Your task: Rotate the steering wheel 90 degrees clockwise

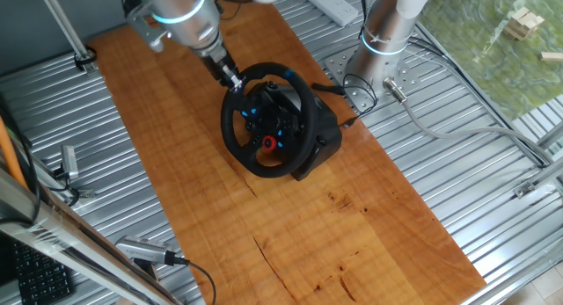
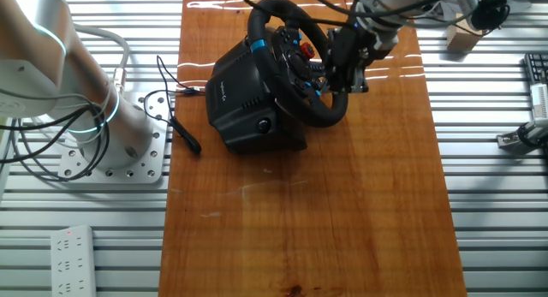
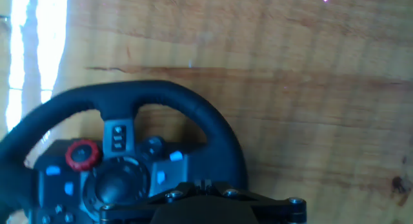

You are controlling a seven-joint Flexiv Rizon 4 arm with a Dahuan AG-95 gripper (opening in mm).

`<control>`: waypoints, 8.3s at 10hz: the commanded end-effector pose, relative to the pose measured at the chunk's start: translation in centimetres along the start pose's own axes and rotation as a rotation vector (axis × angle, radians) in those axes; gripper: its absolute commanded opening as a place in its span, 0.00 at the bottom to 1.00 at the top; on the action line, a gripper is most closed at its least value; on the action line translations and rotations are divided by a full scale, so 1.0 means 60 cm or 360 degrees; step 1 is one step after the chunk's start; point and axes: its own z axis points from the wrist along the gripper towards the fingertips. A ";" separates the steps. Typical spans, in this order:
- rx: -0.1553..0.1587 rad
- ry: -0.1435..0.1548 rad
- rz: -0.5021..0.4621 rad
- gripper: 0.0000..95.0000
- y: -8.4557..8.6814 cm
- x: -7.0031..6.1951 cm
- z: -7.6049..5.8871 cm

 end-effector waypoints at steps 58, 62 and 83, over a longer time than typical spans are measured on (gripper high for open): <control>0.0225 -0.0263 -0.1700 0.00 0.000 0.062 -0.049; 0.0258 -0.0328 -0.2056 0.00 0.003 0.064 -0.051; 0.0297 -0.0121 -0.3329 0.60 0.014 0.069 -0.054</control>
